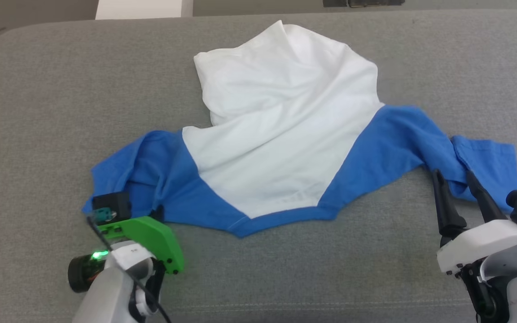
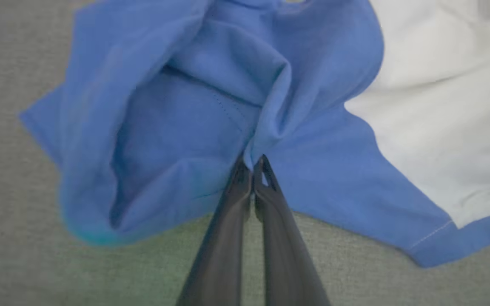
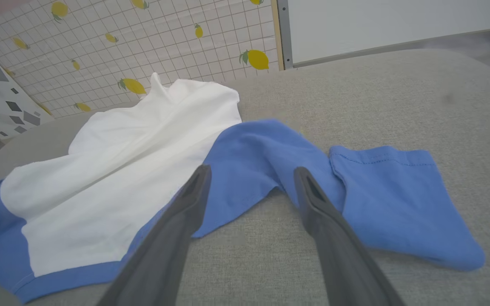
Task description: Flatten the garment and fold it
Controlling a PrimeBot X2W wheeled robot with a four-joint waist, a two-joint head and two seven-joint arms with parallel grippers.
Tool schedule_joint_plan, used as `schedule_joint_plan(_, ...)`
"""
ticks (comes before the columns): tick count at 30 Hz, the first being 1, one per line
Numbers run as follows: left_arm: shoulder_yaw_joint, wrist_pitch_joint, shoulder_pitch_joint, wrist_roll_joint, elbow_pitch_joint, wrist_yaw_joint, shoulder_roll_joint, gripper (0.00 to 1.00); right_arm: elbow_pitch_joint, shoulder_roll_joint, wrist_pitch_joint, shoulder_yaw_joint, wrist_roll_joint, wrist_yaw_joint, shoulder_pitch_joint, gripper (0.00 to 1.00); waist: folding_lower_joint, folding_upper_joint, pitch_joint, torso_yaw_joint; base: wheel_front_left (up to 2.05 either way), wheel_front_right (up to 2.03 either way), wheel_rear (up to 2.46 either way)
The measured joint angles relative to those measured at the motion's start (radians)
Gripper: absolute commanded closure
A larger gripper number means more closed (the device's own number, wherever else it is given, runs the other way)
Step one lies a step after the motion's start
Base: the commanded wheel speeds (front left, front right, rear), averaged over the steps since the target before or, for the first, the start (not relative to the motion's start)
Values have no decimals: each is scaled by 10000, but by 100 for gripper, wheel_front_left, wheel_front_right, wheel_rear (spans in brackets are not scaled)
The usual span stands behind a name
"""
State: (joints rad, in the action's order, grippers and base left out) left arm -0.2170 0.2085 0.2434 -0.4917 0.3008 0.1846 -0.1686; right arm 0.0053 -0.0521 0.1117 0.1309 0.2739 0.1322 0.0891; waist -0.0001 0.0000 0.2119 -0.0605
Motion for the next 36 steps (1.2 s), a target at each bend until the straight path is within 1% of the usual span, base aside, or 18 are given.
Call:
schedule_joint_plan(3, 186, 10, -279, -98, -391, 144, -184, 100, 245, -2, 313, 8, -2, 0, -8, 0, 0, 0, -56, 113, 0, 0, 0)
schedule_joint_plan(7, 316, 12, -390, -242, -746, 280, -276, 100, 1012, 0, 999, -155, -10, 0, 191, 0, 0, 0, -20, 186, 0, 0, 0)
schedule_joint_plan(12, 309, 17, -378, -259, -976, 318, -299, 100, 2266, 8, 1670, -357, -40, 0, 1204, 0, 0, 0, 219, 243, 0, 0, 0)
schedule_joint_plan(15, 251, 21, -343, -284, -1041, 318, -284, 100, 2986, 12, 1914, -368, -311, 0, 1861, 0, 0, 0, 415, 303, 0, 0, 0)
schedule_joint_plan(18, 182, 13, -249, -290, -1051, 313, -245, 100, 3634, 12, 2414, -249, -715, 0, 2382, 0, 0, 0, 624, 388, 0, 0, 0)
schedule_joint_plan(21, 117, 2, -170, -293, -1024, 278, -209, 100, 3990, 4, 2890, -111, -1001, 0, 2697, 0, 0, 0, 797, 493, 0, 0, 0)
schedule_joint_plan(25, 90, -75, -102, -332, -974, 228, -186, 100, 4042, -48, 3622, -90, -1158, 0, 3004, 0, 0, 0, 945, 631, 0, 0, 0)
schedule_joint_plan(26, 90, -82, -96, -362, -970, 209, -180, 100, 4017, -61, 3670, -81, -1160, 0, 3021, 29, 0, 0, 966, 648, 0, 0, 0)
schedule_joint_plan(28, 92, -90, -62, -380, -953, 190, -176, 100, 3948, -63, 3695, -71, -1166, 0, 3030, 78, 0, 0, 1005, 659, 0, 0, 0)
schedule_joint_plan(29, 94, -128, -56, -382, -945, 190, -178, 100, 3914, -75, 3620, -8, -1175, 0, 3036, 100, 0, 0, 1018, 644, 0, 0, 0)
schedule_joint_plan(33, 92, -180, -57, -395, -905, 188, -180, 100, 3873, -31, 3363, -10, -1135, 0, 2996, 100, 1, 0, 947, 609, 0, 0, 0)
schedule_joint_plan(36, 109, -349, -73, -405, -957, 142, -196, 100, 3582, -13, 3089, 21, -903, 0, 2748, 100, 1, 0, 810, 583, 0, 0, 0)
